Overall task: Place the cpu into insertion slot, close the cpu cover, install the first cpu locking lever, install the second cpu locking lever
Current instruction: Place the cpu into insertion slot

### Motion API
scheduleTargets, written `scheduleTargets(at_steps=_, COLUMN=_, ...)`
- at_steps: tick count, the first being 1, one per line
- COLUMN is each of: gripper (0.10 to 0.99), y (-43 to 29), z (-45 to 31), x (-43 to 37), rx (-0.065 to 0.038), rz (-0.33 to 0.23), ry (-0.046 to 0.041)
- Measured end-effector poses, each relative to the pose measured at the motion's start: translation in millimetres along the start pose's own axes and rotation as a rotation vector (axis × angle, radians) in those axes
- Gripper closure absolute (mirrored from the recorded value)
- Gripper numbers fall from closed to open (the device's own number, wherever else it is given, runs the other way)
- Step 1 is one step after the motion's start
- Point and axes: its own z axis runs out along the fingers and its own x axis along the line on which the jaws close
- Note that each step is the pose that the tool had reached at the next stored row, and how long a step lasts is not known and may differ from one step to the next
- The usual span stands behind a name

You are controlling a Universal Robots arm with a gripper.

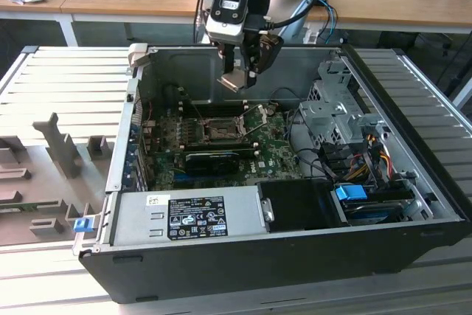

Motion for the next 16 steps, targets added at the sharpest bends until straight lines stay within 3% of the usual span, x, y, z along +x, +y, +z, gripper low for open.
scheduleTargets(at_steps=6, gripper=0.557, y=-0.5, z=6.4, x=-0.1, rx=0.011, rz=0.003, ry=0.0088)
scheduleTargets(at_steps=16, gripper=0.557, y=-0.7, z=9.0, x=-0.2, rx=0.012, rz=0.015, ry=0.0089)
